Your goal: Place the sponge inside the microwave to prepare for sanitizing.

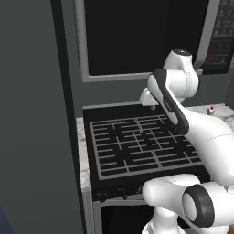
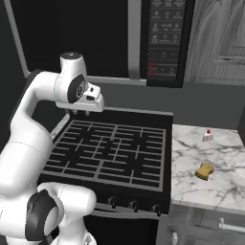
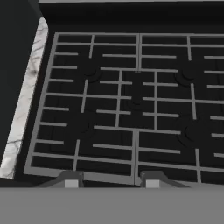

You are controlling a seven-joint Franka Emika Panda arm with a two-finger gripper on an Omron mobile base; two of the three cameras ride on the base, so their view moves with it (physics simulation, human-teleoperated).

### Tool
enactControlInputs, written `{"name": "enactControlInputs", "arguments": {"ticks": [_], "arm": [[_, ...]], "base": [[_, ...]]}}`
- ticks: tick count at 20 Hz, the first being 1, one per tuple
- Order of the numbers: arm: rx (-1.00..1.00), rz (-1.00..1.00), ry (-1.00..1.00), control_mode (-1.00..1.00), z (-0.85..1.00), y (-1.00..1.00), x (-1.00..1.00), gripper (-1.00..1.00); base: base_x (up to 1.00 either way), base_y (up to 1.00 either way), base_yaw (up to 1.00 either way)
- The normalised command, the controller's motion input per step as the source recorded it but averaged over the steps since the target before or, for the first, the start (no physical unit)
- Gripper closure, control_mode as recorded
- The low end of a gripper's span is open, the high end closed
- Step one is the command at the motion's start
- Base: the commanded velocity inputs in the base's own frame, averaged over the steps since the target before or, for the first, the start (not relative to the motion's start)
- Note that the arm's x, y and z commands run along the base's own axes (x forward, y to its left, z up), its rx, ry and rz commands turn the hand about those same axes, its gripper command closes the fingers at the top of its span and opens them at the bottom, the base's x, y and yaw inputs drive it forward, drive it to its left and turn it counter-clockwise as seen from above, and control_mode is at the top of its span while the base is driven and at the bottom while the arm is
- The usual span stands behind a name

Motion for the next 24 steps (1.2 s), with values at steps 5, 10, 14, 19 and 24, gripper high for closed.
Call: {"name": "enactControlInputs", "arguments": {"ticks": [5, 10, 14, 19, 24], "arm": [[0.00, 0.00, 0.00, -1.00, 0.00, -0.01, 0.00, -1.00], [0.00, 0.00, 0.00, -1.00, 0.00, -0.09, -0.16, -1.00], [0.00, 0.00, -0.02, -1.00, 0.00, -0.34, -0.55, -1.00], [0.00, 0.00, -0.03, -1.00, 0.00, -0.44, -0.56, -1.00], [0.00, 0.00, -0.01, -1.00, 0.02, -0.36, -0.39, -1.00]], "base": [[0.00, 0.00, 0.00], [0.00, 0.00, 0.00], [0.00, 0.00, 0.00], [0.00, 0.00, 0.00], [0.00, 0.00, 0.00]]}}
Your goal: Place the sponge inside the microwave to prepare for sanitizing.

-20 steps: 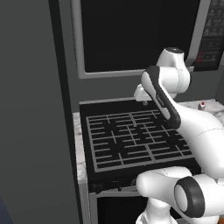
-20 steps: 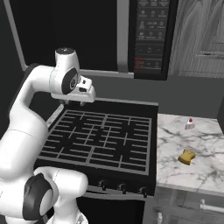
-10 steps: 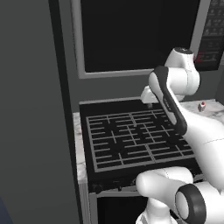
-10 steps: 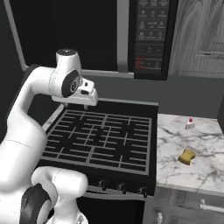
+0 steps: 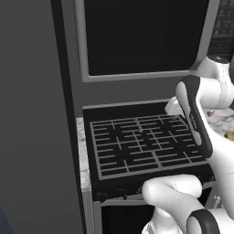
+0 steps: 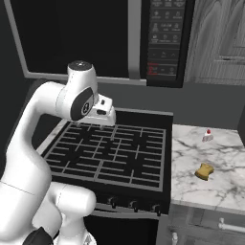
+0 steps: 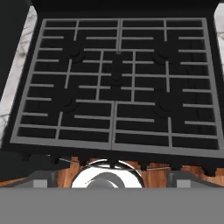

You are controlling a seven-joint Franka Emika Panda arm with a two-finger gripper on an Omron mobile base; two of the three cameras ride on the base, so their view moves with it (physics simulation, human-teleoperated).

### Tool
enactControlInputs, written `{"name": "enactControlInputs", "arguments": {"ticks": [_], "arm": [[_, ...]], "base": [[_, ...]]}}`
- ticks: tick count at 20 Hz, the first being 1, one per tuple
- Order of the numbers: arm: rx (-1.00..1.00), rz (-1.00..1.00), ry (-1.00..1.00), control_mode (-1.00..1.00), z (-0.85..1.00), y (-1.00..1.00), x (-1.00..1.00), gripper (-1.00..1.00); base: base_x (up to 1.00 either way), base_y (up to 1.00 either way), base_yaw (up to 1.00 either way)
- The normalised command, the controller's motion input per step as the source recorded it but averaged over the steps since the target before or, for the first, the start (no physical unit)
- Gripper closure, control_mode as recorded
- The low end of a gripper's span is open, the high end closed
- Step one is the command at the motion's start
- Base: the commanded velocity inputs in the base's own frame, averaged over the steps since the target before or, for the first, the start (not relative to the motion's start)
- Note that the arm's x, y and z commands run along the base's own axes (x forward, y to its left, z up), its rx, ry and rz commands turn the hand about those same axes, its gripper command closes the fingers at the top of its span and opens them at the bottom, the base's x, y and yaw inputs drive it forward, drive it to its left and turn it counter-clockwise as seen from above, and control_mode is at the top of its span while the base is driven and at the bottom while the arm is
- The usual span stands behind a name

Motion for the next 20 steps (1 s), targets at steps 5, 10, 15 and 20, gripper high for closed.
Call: {"name": "enactControlInputs", "arguments": {"ticks": [5, 10, 15, 20], "arm": [[0.00, 0.00, -0.04, -1.00, 0.18, -0.09, -0.19, -1.00], [-0.01, -0.03, -0.08, -1.00, 0.42, -0.35, -0.23, -1.00], [-0.03, -0.18, -0.06, -1.00, 0.51, -0.75, -0.07, -1.00], [-0.06, -0.25, -0.14, -1.00, 0.67, -0.33, -0.19, -1.00]], "base": [[0.00, 0.00, 0.00], [0.00, 0.00, 0.00], [0.00, 0.00, 0.00], [0.00, 0.00, 0.00]]}}
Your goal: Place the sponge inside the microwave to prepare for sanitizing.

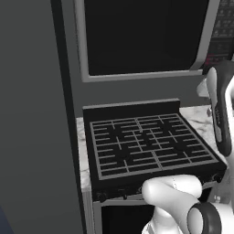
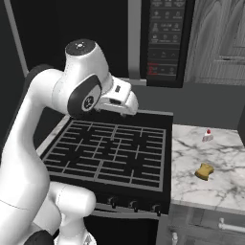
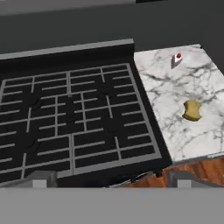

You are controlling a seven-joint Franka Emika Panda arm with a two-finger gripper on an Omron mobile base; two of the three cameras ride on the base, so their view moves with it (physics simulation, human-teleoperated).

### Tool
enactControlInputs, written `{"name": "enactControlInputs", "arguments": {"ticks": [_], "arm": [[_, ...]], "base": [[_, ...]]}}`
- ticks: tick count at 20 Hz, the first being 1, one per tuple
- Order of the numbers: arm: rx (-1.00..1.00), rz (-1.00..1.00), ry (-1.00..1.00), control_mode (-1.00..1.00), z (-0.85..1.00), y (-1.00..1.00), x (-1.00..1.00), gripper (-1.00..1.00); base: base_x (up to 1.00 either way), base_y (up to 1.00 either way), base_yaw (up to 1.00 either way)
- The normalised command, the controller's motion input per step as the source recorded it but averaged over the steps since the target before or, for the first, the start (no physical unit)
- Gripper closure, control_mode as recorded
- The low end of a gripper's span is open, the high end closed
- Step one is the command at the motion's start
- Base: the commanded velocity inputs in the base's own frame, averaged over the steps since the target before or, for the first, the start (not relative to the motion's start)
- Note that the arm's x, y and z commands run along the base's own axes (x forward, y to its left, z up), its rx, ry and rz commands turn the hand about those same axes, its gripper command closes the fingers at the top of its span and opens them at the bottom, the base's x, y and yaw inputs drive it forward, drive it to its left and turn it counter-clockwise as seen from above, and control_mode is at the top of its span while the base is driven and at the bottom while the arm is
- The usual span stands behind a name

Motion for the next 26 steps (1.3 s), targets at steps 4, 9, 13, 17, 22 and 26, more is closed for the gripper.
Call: {"name": "enactControlInputs", "arguments": {"ticks": [4, 9, 13, 17, 22, 26], "arm": [[-0.03, -0.06, -0.38, -1.00, 0.54, -0.04, -0.25, -1.00], [-0.05, 0.01, -0.36, -1.00, 0.47, -0.01, -0.06, -1.00], [-0.04, 0.08, -0.21, -1.00, 0.43, 0.04, 0.00, -1.00], [-0.20, 0.01, -0.06, -1.00, 0.53, 0.00, 0.00, -1.00], [-0.11, 0.00, 0.02, -1.00, 0.42, 0.00, 0.12, -1.00], [0.02, 0.00, 0.05, -1.00, 0.04, -0.04, 0.19, -1.00]], "base": [[0.00, 0.00, 0.00], [0.00, 0.00, 0.00], [0.00, 0.00, 0.00], [0.00, 0.00, 0.00], [0.00, 0.00, 0.00], [0.00, 0.00, 0.00]]}}
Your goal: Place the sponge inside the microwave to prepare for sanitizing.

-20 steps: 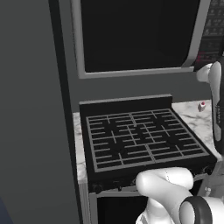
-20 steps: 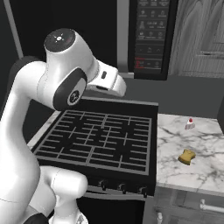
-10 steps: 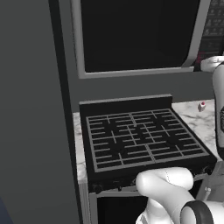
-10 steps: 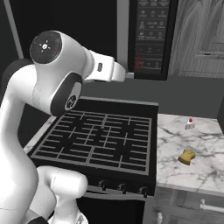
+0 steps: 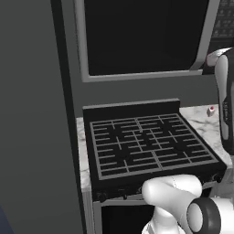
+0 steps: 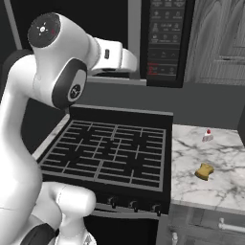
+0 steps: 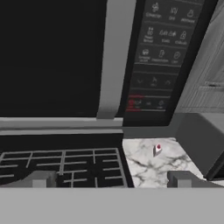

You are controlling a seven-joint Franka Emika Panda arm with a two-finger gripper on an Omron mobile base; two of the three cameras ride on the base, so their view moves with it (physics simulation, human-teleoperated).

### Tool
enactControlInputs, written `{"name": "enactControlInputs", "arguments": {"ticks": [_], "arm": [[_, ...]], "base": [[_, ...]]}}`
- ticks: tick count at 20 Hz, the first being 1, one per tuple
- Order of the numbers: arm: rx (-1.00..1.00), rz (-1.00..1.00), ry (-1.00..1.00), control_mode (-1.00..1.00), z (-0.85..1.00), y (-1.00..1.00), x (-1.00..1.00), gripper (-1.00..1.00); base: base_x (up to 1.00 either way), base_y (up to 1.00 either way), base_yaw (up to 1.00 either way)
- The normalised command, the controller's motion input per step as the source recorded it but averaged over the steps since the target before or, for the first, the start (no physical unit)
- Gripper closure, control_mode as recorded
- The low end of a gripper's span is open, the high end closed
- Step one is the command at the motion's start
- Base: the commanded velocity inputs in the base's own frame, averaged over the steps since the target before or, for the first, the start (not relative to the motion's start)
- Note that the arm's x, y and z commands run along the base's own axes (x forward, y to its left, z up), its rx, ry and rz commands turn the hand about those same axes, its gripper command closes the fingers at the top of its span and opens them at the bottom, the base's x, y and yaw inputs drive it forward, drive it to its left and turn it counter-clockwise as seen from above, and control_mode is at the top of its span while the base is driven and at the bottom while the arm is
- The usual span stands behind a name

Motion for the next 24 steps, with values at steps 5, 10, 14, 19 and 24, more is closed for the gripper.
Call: {"name": "enactControlInputs", "arguments": {"ticks": [5, 10, 14, 19, 24], "arm": [[0.13, 0.00, -0.01, -1.00, 0.00, -0.01, 0.15, -1.00], [0.08, -0.02, 0.00, -1.00, 0.00, -0.03, 0.32, -1.00], [0.04, -0.07, 0.00, -1.00, 0.00, 0.00, 0.55, -1.00], [0.01, 0.04, 0.00, -1.00, -0.04, -0.02, 0.57, -1.00], [0.01, 0.04, 0.01, -1.00, 0.00, -0.30, 0.60, -1.00]], "base": [[0.00, 0.00, 0.00], [0.00, 0.00, 0.00], [0.00, 0.00, 0.00], [0.00, 0.00, 0.00], [0.00, 0.00, 0.00]]}}
